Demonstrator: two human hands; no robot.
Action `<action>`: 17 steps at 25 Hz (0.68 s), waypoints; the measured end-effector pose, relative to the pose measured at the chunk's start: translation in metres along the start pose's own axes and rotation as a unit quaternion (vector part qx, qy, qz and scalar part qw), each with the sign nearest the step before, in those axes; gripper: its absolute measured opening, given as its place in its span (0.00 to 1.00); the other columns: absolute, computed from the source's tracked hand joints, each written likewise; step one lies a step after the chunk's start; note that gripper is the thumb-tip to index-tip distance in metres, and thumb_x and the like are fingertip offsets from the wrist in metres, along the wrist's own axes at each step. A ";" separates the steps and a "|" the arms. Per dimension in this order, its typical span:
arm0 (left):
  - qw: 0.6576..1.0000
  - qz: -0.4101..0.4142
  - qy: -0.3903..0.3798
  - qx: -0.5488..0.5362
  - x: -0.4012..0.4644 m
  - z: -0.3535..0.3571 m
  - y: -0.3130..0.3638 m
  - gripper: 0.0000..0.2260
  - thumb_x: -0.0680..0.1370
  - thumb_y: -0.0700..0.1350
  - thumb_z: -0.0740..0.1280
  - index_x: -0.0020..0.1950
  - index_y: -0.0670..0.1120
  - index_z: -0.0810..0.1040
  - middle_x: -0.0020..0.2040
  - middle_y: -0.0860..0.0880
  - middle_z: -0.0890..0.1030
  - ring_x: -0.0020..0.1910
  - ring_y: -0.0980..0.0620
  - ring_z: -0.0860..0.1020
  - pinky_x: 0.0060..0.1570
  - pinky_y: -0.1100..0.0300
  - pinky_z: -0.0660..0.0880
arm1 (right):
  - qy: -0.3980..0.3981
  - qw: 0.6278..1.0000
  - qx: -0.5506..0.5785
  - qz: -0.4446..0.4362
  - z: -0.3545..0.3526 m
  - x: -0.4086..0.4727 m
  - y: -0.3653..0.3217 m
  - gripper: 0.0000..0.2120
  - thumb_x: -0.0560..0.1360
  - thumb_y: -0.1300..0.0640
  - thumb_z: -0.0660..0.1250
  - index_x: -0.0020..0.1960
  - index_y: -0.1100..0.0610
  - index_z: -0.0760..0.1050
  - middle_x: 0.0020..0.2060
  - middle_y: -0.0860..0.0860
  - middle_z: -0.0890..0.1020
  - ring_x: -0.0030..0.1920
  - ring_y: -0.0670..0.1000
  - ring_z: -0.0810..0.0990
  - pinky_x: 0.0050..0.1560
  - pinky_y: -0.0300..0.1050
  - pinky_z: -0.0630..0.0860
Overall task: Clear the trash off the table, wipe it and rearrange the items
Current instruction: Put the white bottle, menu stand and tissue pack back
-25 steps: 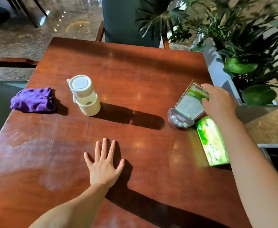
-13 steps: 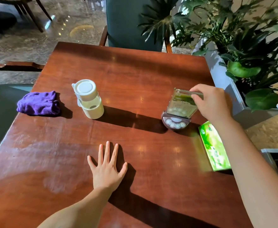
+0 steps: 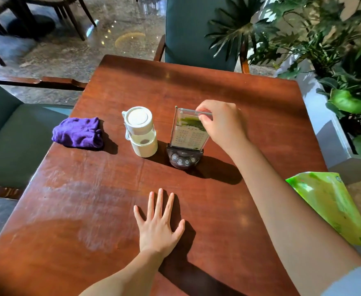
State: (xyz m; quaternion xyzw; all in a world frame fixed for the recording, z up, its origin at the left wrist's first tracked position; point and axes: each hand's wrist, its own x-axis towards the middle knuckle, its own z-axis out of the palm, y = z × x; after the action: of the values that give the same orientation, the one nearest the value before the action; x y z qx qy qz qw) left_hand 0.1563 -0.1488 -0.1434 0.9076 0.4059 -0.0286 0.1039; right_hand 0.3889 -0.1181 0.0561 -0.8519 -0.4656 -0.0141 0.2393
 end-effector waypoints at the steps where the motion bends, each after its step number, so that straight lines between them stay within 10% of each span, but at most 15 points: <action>1: 1.000 0.000 0.000 0.000 0.000 0.000 0.000 0.33 0.73 0.68 0.51 0.76 0.57 0.55 0.77 0.49 0.56 0.76 0.45 0.50 0.67 0.32 0.47 | -0.007 1.000 -0.004 0.001 0.005 0.004 -0.004 0.06 0.75 0.57 0.64 0.48 0.49 0.78 0.47 0.50 0.84 0.48 0.55 0.80 0.44 0.53 0.79; 12: 1.000 -0.005 -0.009 -0.008 0.000 -0.001 0.000 0.32 0.74 0.69 0.44 0.76 0.58 0.53 0.77 0.49 0.55 0.76 0.46 0.48 0.68 0.33 0.45 | 0.086 0.992 -0.037 -0.082 0.055 -0.003 -0.010 0.20 0.73 0.66 0.66 0.65 0.57 0.73 0.61 0.56 0.78 0.62 0.59 0.74 0.49 0.59 0.78; 17: 1.000 -0.005 -0.013 -0.005 0.000 -0.002 0.001 0.32 0.74 0.68 0.45 0.76 0.57 0.52 0.78 0.49 0.54 0.77 0.45 0.48 0.68 0.33 0.44 | -0.014 0.997 -0.057 -0.057 0.059 -0.013 -0.009 0.31 0.76 0.59 0.64 0.75 0.52 0.55 0.75 0.58 0.55 0.75 0.60 0.50 0.71 0.63 0.50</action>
State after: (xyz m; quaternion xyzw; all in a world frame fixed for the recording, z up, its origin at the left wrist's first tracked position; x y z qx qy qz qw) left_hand 0.1564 -0.1488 -0.1409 0.9044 0.4095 -0.0395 0.1132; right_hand 0.3623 -0.0997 0.0038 -0.8364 -0.5149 -0.0419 0.1830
